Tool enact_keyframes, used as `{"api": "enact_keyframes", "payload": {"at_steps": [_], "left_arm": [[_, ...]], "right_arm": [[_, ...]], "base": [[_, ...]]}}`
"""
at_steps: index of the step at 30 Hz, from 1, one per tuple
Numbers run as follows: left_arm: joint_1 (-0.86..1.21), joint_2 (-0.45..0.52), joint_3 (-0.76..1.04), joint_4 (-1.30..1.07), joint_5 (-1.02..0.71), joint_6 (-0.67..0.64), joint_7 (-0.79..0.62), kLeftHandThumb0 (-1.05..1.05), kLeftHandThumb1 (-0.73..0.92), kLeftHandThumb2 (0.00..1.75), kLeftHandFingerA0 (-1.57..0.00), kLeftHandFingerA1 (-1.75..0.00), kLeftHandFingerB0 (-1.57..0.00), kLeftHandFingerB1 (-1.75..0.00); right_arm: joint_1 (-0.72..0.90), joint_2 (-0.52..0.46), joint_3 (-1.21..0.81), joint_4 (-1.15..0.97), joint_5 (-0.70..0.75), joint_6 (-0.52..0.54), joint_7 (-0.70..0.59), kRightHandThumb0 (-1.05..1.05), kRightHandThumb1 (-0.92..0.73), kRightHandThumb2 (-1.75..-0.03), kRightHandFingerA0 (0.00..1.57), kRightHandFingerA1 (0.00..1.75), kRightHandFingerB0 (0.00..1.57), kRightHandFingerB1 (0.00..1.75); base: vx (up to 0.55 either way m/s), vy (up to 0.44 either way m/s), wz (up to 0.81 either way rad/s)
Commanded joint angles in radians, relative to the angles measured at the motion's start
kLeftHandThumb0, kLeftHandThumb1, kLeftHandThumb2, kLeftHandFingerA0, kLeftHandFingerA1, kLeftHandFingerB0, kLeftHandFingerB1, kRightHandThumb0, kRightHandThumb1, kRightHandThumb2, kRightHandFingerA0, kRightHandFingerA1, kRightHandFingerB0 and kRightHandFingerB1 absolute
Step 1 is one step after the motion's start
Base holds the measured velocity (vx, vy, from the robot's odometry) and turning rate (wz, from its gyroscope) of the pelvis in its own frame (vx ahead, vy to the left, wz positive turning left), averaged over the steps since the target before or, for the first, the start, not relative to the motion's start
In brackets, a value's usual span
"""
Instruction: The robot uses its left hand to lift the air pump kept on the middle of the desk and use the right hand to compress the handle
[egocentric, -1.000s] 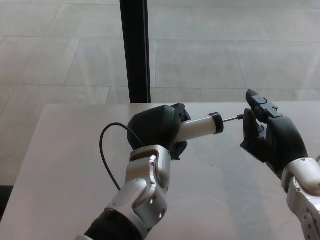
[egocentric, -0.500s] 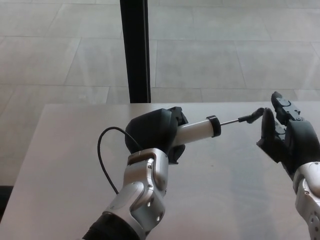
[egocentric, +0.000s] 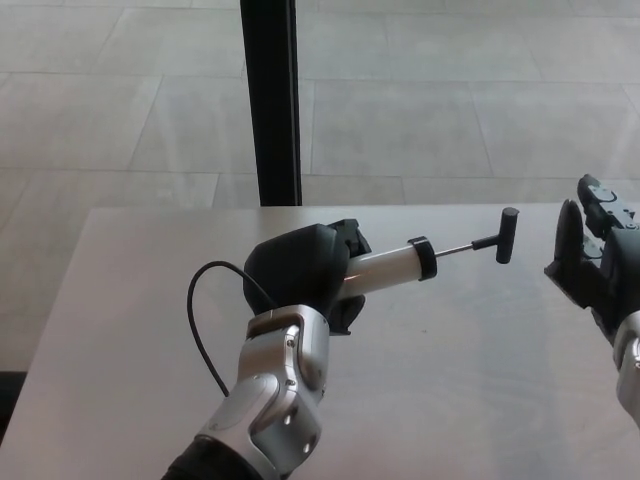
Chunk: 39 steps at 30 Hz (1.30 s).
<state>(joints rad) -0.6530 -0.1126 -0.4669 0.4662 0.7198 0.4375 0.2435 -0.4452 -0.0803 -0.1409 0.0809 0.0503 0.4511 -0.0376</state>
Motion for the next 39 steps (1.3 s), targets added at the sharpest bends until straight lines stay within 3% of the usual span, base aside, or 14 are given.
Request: {"api": "enact_keyframes", "payload": {"at_steps": [1, 4, 6, 9, 11, 12, 13, 14, 17, 19, 20, 27, 28, 39], "left_arm": [[0.006, 0.003, -0.004, -0.013, -0.01, -0.019, -0.004, -0.21, 0.7, 0.74, -0.87, -1.66, -0.78, -0.76], [-0.003, -0.012, 0.001, -0.022, -0.014, -0.015, 0.004, -0.13, 0.62, 0.8, -0.88, -1.61, -0.78, -0.74], [-0.005, -0.03, 0.014, -0.033, -0.029, -0.009, 0.004, -0.17, 0.63, 0.85, -0.83, -1.72, -0.71, -1.27], [-0.008, -0.052, 0.022, -0.042, -0.036, 0.004, -0.001, -0.18, 0.62, 0.89, -0.83, -1.75, -0.68, -1.57], [-0.006, -0.068, 0.03, -0.059, -0.044, 0.012, -0.004, -0.18, 0.62, 0.9, -0.82, -1.75, -0.68, -1.52], [0.0, -0.071, 0.038, -0.065, -0.057, -0.005, -0.003, -0.15, 0.62, 0.88, -0.86, -1.72, -0.75, -0.76], [0.0, -0.073, 0.038, -0.066, -0.057, -0.004, -0.003, -0.2, 0.62, 0.89, -0.85, -1.71, -0.74, -1.04], [0.0, -0.077, 0.039, -0.074, -0.057, 0.003, -0.009, -0.22, 0.66, 0.86, -0.86, -1.67, -0.76, -0.78], [0.009, -0.103, 0.061, -0.113, -0.086, 0.022, -0.03, -0.28, 0.56, 1.0, -1.15, -1.3, -0.68, -0.74], [0.012, -0.105, 0.066, -0.122, -0.094, -0.001, -0.029, -0.17, 0.67, 0.78, -0.84, -1.7, -0.73, -1.28], [0.013, -0.1, 0.059, -0.128, -0.092, -0.015, -0.03, -0.15, 0.65, 0.8, -0.84, -1.58, -0.78, -1.03], [0.001, -0.085, 0.067, -0.118, -0.103, 0.005, -0.059, -0.14, 0.73, 0.72, -0.85, -1.56, -0.76, -0.82], [0.0, -0.082, 0.073, -0.119, -0.107, 0.012, -0.067, -0.14, 0.77, 0.71, -0.87, -1.61, -0.72, -1.08], [0.049, 0.054, 0.042, -0.157, -0.064, -0.048, -0.086, -0.15, 0.5, 1.16, -0.92, -1.75, -0.75, -1.63]], "right_arm": [[-0.042, -0.041, -0.006, 0.059, 0.005, -0.032, 0.03, -1.04, -0.92, -0.89, 0.0, 0.0, 0.0, 0.0], [-0.096, -0.043, -0.024, 0.147, 0.05, -0.104, 0.089, -1.01, -0.92, -0.94, 0.0, 0.0, 0.0, 0.0], [-0.117, -0.036, -0.033, 0.189, 0.073, -0.151, 0.12, -1.05, -0.92, -0.84, 0.0, 0.0, 0.0, 0.0], [-0.141, -0.036, -0.042, 0.251, 0.091, -0.212, 0.159, -1.05, -0.92, -0.87, 0.0, 0.0, 0.0, 0.0], [-0.159, -0.039, -0.042, 0.287, 0.098, -0.226, 0.183, -1.04, -0.92, -0.92, 0.0, 0.0, 0.0, 0.0], [-0.164, -0.036, -0.045, 0.292, 0.105, -0.222, 0.187, -1.04, -0.92, -0.88, 0.0, 0.0, 0.0, 0.0], [-0.168, -0.034, -0.047, 0.3, 0.108, -0.224, 0.186, -1.04, -0.92, -0.9, 0.0, 0.0, 0.0, 0.0], [-0.168, -0.03, -0.049, 0.302, 0.112, -0.225, 0.187, -1.01, -0.92, -0.96, 0.0, 0.0, 0.0, 0.0], [-0.156, -0.011, -0.054, 0.297, 0.129, -0.234, 0.194, -1.01, -0.92, -0.97, 0.0, 0.0, 0.0, 0.0], [-0.148, -0.007, -0.051, 0.29, 0.131, -0.234, 0.199, -1.01, -0.92, -0.97, 0.0, 0.0, 0.0, 0.0], [-0.141, -0.004, -0.048, 0.28, 0.133, -0.228, 0.2, -0.99, -0.92, -0.99, 0.0, 0.0, 0.0, 0.0], [-0.086, 0.027, -0.025, 0.165, 0.141, -0.191, 0.189, -0.98, -0.92, -0.94, 0.0, 0.0, 0.0, 0.0], [-0.081, 0.026, -0.018, 0.15, 0.142, -0.182, 0.194, -0.99, -0.92, -1.01, 0.0, 0.0, 0.0, 0.0], [-0.024, -0.108, 0.03, 0.055, 0.119, -0.181, 0.281, -1.01, -0.92, -0.99, 0.0, 0.0, 0.0, 0.0]], "base": [[0.0, 0.0, 0.0], [0.0, 0.0, 0.0], [0.0, 0.0, 0.0], [0.0, 0.0, 0.0], [0.0, 0.0, 0.0], [0.0, 0.0, 0.0], [0.0, 0.0, 0.0], [0.0, 0.0, 0.0], [0.0, 0.0, 0.0], [0.0, 0.0, 0.0], [0.0, 0.0, 0.0], [0.0, 0.0, 0.0], [0.0, 0.0, 0.0], [0.0, 0.0, 0.0]]}}
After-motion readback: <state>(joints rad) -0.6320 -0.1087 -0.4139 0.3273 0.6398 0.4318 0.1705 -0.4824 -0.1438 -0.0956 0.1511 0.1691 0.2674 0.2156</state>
